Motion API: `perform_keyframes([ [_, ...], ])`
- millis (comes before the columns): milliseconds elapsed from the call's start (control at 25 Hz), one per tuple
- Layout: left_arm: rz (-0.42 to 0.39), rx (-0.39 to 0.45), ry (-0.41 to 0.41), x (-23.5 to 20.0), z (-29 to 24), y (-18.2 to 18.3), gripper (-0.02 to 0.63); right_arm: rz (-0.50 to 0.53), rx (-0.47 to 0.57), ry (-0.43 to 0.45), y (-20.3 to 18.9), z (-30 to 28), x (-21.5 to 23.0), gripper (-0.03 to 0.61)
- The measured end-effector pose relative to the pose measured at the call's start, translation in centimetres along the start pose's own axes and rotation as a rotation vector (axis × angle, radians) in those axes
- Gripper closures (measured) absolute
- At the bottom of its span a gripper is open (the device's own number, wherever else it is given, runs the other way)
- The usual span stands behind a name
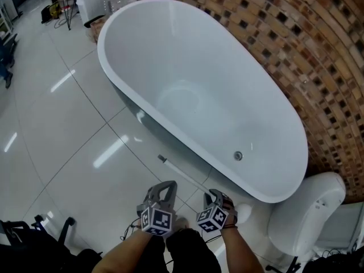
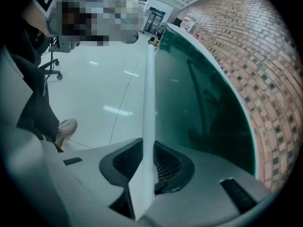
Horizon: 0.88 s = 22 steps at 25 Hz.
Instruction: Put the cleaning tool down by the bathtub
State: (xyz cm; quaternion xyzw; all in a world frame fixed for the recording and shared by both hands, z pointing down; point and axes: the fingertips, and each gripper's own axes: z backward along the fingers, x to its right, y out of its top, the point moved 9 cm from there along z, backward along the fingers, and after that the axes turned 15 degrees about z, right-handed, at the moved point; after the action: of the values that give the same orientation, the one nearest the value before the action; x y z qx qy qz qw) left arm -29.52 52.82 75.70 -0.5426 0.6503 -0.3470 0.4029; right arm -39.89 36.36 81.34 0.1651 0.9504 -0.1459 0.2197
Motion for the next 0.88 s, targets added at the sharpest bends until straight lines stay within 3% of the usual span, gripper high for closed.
perform_keyframes([
  [880,0.002,-0.068,-0.033,-7.3,-13.3,-15.9,0.614,-0.014,-0.122,0.156,-4.7,-28.4,-7.1,0.488],
])
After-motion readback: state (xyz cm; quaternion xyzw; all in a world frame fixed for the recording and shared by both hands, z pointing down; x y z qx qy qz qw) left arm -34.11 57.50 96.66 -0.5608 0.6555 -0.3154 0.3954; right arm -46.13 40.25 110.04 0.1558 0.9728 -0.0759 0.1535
